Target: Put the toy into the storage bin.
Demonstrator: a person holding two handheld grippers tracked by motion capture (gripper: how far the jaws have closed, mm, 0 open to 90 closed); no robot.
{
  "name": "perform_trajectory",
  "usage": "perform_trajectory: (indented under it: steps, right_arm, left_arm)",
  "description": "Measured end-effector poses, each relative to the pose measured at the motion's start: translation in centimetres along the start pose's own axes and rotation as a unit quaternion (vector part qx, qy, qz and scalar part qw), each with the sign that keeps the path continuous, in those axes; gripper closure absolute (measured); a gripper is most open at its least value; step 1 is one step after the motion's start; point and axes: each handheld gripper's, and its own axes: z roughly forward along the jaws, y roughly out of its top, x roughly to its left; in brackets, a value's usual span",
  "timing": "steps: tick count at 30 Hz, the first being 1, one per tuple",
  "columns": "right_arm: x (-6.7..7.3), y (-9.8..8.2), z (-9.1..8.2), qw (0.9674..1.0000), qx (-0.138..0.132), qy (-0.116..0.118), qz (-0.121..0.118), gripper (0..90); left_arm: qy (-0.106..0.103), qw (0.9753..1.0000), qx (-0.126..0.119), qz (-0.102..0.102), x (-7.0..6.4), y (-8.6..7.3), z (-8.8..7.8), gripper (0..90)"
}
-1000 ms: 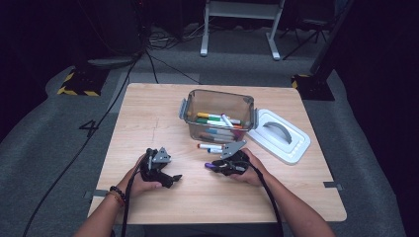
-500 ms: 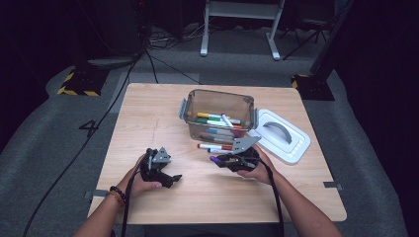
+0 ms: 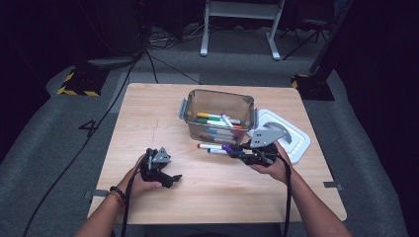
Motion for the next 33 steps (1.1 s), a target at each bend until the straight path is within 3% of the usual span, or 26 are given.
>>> perform_trajectory:
  steps: [13, 21, 33]
  right_arm:
    - [-0.9, 3.2, -2.7, 0.9993, -0.018, -0.028, -0.015, 74.9]
    - [-2.9, 6.8, -4.3, 0.9971, -0.039, -0.059, -0.026, 74.9]
    - [-5.8, 9.8, -3.4, 0.9964, -0.033, -0.076, -0.018, 74.9]
  left_arm:
    - [0.0, 1.0, 0.001, -0.001, 0.0, 0.0, 0.0, 12.4]
    - [0.0, 1.0, 0.001, -0.001, 0.0, 0.0, 0.0, 12.4]
    - [0.0, 1.0, 0.001, -0.001, 0.0, 0.0, 0.0, 12.4]
